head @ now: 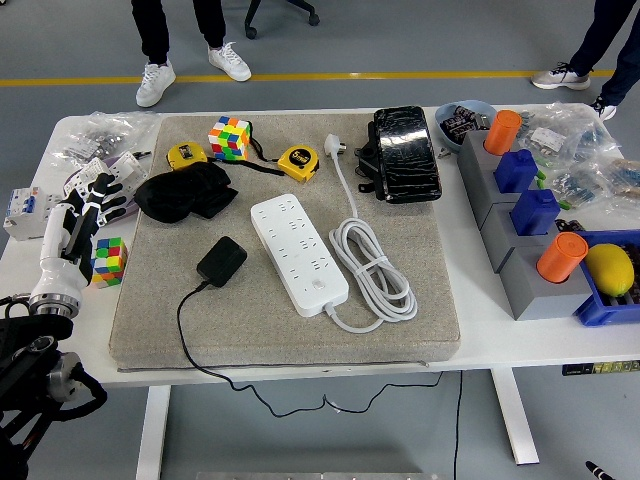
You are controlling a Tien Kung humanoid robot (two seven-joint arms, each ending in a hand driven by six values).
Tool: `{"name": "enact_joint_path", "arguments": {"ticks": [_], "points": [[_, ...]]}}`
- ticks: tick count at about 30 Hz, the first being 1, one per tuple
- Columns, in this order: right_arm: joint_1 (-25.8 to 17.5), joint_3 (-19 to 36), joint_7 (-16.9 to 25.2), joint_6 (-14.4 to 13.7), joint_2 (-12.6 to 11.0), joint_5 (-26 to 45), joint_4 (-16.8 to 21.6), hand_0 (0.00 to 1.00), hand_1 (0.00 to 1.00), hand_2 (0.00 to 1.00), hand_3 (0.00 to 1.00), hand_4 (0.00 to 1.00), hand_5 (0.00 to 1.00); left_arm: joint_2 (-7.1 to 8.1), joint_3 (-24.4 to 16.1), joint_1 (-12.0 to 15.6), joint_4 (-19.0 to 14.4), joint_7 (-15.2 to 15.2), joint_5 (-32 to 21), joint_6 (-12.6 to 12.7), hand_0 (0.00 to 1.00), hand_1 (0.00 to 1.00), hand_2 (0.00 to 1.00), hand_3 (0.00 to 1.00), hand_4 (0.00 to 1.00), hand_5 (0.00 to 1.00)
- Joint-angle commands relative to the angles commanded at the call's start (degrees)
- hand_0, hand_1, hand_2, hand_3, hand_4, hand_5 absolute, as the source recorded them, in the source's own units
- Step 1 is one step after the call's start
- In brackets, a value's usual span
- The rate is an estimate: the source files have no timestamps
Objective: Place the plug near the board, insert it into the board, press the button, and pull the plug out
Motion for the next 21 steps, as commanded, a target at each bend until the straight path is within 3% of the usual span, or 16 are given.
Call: {"name": "enact_joint_path", "arguments": {"ticks": [6,12,13,14,19,21], "points": [[-0.05,0.11,0.03,-0.04,-0.16,-0.15,0.1,0.569,0.642,0.625,0.551,0.961,0.546,0.04,0.74,-0.09,-0.58,1.58,3.3,-0.2,0.656,0.686,0.711,0.702,0.926,0.73],[0.08,0.34,0.04,-0.04,-0.33,-0.45,0.31,0.57,0.643,0.625,0.551,0.96,0.546,-0.03,1.67,-0.41,-1.06,5.09,12.35,1.09,0.656,0.687,0.711,0.704,0.936,0.693],[0.07,0.31,0.04,-0.04,-0.32,-0.43,0.29,0.57,0.643,0.625,0.551,0.96,0.546,0.02,1.79,-0.49,-1.26,6.01,14.59,1.41,0.656,0.687,0.711,0.704,0.936,0.693],[0.05,0.24,0.03,-0.03,-0.34,-0.38,0.29,0.569,0.642,0.625,0.551,0.961,0.546,0.1,1.94,-0.61,-1.7,7.54,17.14,1.83,0.656,0.688,0.713,0.708,0.998,0.608],[0.14,0.19,0.03,-0.06,-0.55,-0.45,0.35,0.569,0.642,0.625,0.551,0.961,0.546,0.3,2.47,-1.32,-2.56,14.52,29.41,1.98,0.656,0.688,0.713,0.708,0.998,0.608],[0.17,0.22,0.03,-0.07,-0.62,-0.58,0.43,0.569,0.642,0.625,0.551,0.961,0.547,0.42,2.98,-1.72,-2.58,17.12,34.25,1.44,0.658,0.696,0.72,0.721,0.998,0.565]]}}
